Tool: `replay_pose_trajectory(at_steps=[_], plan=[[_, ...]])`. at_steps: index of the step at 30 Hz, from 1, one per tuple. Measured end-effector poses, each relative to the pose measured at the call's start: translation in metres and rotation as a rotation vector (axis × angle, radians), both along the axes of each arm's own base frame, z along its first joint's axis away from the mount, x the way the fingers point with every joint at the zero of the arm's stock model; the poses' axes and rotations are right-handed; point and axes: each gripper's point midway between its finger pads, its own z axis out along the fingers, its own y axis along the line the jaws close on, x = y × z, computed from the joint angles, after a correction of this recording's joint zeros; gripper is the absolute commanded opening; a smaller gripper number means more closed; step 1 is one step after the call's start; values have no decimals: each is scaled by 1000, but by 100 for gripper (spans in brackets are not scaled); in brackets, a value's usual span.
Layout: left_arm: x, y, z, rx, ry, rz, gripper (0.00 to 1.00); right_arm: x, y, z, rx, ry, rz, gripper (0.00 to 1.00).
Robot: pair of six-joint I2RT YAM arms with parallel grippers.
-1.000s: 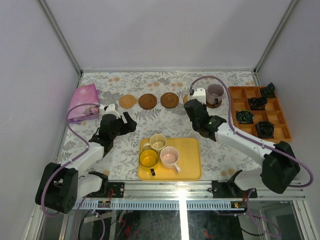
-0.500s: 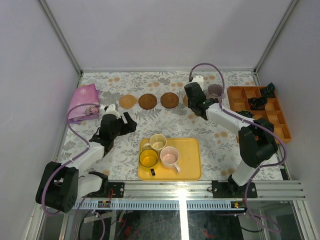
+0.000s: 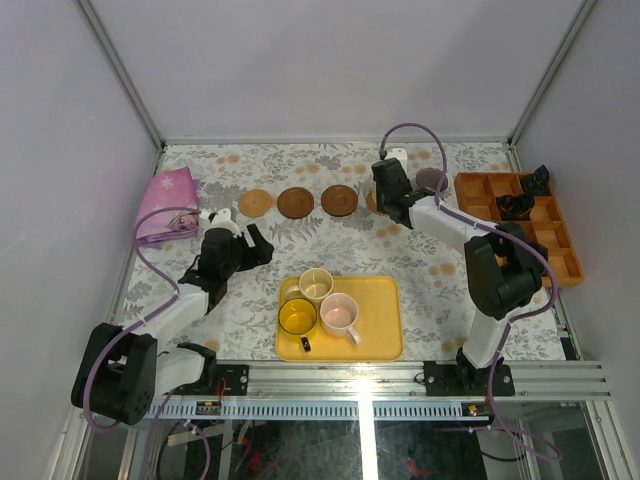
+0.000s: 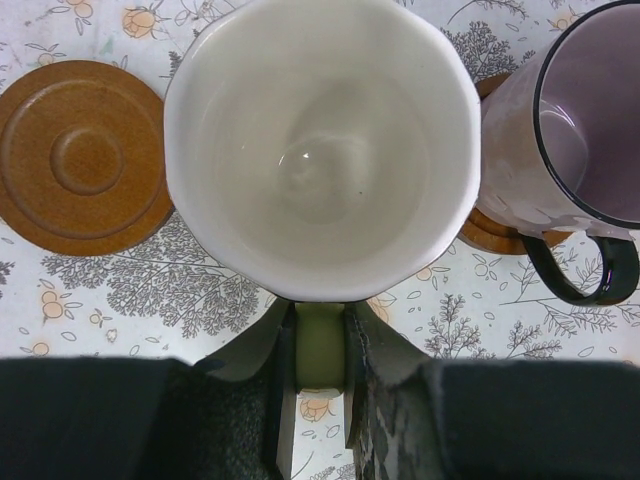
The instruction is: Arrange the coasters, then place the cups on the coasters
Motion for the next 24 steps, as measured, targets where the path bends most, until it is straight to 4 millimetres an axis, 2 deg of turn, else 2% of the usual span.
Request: replay_pose_trajectory(at_steps=[11, 24], plan=[[0, 0, -1, 1, 4, 0, 80, 5, -12, -13, -4, 27, -27, 0], [-1, 0, -10, 9, 30, 0, 80, 7, -9, -15, 8, 30, -15, 0]])
